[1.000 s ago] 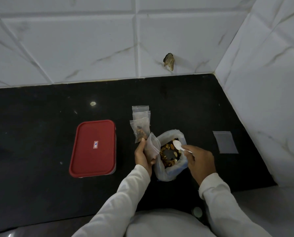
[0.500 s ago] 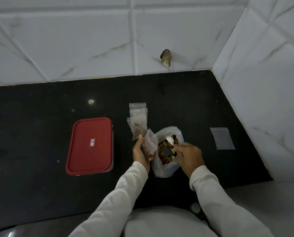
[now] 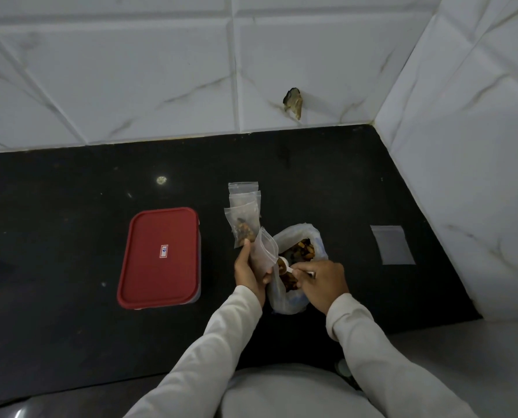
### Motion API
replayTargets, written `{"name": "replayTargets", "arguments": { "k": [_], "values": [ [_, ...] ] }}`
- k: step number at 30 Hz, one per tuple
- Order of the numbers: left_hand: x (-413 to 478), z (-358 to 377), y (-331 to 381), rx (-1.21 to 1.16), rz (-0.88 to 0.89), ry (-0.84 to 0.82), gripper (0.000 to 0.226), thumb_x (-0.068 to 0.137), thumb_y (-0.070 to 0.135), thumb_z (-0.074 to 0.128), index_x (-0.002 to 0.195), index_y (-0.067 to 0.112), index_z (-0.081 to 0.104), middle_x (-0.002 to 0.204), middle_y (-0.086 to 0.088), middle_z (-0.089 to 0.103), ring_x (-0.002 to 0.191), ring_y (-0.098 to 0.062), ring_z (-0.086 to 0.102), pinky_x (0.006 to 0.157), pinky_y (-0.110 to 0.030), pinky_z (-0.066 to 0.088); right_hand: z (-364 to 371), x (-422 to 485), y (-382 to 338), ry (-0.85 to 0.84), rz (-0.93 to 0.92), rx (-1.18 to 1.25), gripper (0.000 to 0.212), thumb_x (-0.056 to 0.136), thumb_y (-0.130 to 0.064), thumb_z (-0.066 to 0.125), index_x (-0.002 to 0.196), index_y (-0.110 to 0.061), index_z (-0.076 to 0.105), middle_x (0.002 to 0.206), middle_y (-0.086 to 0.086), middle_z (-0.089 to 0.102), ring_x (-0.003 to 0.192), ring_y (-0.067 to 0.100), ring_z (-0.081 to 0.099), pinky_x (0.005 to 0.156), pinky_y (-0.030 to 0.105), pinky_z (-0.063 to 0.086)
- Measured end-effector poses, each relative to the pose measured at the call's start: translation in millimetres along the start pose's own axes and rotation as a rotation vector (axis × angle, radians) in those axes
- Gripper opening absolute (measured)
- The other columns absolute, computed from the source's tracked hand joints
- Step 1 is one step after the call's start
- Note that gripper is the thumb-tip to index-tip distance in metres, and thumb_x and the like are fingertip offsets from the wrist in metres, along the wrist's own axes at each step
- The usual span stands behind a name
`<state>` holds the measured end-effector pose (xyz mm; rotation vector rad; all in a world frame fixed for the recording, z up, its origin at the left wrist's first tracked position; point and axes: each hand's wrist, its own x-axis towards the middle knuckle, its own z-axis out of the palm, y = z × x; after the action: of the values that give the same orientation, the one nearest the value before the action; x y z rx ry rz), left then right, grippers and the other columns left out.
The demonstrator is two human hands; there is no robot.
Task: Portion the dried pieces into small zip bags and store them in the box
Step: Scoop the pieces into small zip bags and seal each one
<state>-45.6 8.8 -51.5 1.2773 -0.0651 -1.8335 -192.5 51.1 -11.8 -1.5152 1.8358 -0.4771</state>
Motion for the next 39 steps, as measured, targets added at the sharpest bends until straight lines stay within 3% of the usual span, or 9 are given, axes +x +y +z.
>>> {"name": "replayTargets", "arguments": {
  "k": [2, 8, 13, 16, 20, 26, 29, 33, 39],
  "values": [
    [0, 0, 1, 0.001, 0.002, -0.002, 0.045, 0.095, 0.051, 0.053, 0.119, 0.015, 0.064, 0.069, -0.005, 0.070, 0.045, -0.014, 0.049, 0.035, -0.020, 0.031, -3, 0, 0, -0.021, 0.069, 0.063, 0.016, 0.089, -0.013, 0.065, 0.093, -0.022, 0.077, 0.072, -0.016, 0.066, 0.076, 0.000, 0.063, 0.071, -0.001, 0.040],
    [-2, -1, 3, -0.018, -0.002, -0.007, 0.036, 0.095, 0.048, 0.054, 0.112, 0.019, 0.068, 0.076, -0.006, 0.073, 0.052, -0.015, 0.049, 0.038, -0.020, 0.031, -15, 1, 6, 0.034, 0.357, 0.429, 0.014, 0.087, -0.012, 0.068, 0.089, -0.024, 0.076, 0.075, -0.001, 0.074, 0.076, 0.010, 0.071, 0.080, 0.022, 0.055],
    [-1, -4, 3, -0.023, 0.006, -0.013, 0.038, 0.094, 0.048, 0.056, 0.117, 0.019, 0.066, 0.083, -0.007, 0.072, 0.052, -0.014, 0.050, 0.038, -0.019, 0.031, -26, -6, 14, 0.051, 0.391, 0.598, 0.014, 0.087, -0.012, 0.068, 0.087, -0.024, 0.076, 0.080, 0.001, 0.075, 0.086, 0.019, 0.071, 0.088, 0.035, 0.055],
    [0, -6, 4, -0.033, 0.009, -0.030, 0.044, 0.092, 0.049, 0.058, 0.123, 0.018, 0.065, 0.080, -0.006, 0.073, 0.052, -0.014, 0.049, 0.037, -0.020, 0.031, -35, -14, 1, 0.082, 0.394, 0.747, 0.015, 0.087, -0.006, 0.066, 0.089, -0.017, 0.076, 0.083, 0.007, 0.074, 0.088, 0.023, 0.070, 0.084, 0.034, 0.056],
    [0, -6, 7, -0.015, 0.003, -0.029, 0.046, 0.091, 0.052, 0.058, 0.124, 0.021, 0.065, 0.100, -0.011, 0.071, 0.053, -0.015, 0.055, 0.040, -0.021, 0.033, -44, -20, -20, 0.092, 0.303, 0.819, 0.015, 0.087, -0.004, 0.065, 0.098, -0.011, 0.074, 0.085, 0.009, 0.074, 0.083, 0.020, 0.068, 0.082, 0.034, 0.056],
    [-1, -8, 7, -0.010, 0.015, -0.043, 0.053, 0.086, 0.054, 0.062, 0.125, 0.018, 0.066, 0.091, -0.008, 0.069, 0.054, -0.015, 0.054, 0.039, -0.021, 0.031, -42, -18, -39, 0.103, 0.131, 0.717, 0.016, 0.086, -0.008, 0.068, 0.091, -0.022, 0.076, 0.081, 0.004, 0.074, 0.075, 0.016, 0.070, 0.072, 0.028, 0.055],
    [-4, -7, 8, -0.013, 0.020, -0.059, 0.055, 0.081, 0.054, 0.065, 0.121, 0.016, 0.068, 0.088, -0.008, 0.068, 0.053, -0.015, 0.054, 0.039, -0.021, 0.032, -38, -15, -40, 0.123, -0.004, 0.555, 0.017, 0.086, -0.013, 0.070, 0.088, -0.029, 0.076, 0.078, 0.001, 0.074, 0.073, 0.016, 0.070, 0.075, 0.032, 0.057],
    [-6, -5, 9, 0.005, 0.039, -0.071, 0.065, 0.069, 0.056, 0.067, 0.120, 0.015, 0.069, 0.099, -0.012, 0.071, 0.056, -0.015, 0.057, 0.040, -0.021, 0.034, -35, -19, -43, 0.218, -0.183, 0.275, 0.012, 0.086, -0.016, 0.070, 0.096, -0.023, 0.074, 0.071, -0.005, 0.072, 0.069, 0.005, 0.069, 0.072, 0.026, 0.057],
    [-3, -6, 9, 0.003, 0.033, -0.069, 0.063, 0.076, 0.056, 0.067, 0.122, 0.014, 0.068, 0.101, -0.013, 0.073, 0.059, -0.017, 0.062, 0.041, -0.022, 0.037, -18, -20, -43, 0.241, -0.333, 0.106, 0.024, 0.087, -0.025, 0.064, 0.096, -0.046, 0.069, 0.070, -0.024, 0.063, 0.069, -0.005, 0.063, 0.069, 0.017, 0.053]
  ]
}}
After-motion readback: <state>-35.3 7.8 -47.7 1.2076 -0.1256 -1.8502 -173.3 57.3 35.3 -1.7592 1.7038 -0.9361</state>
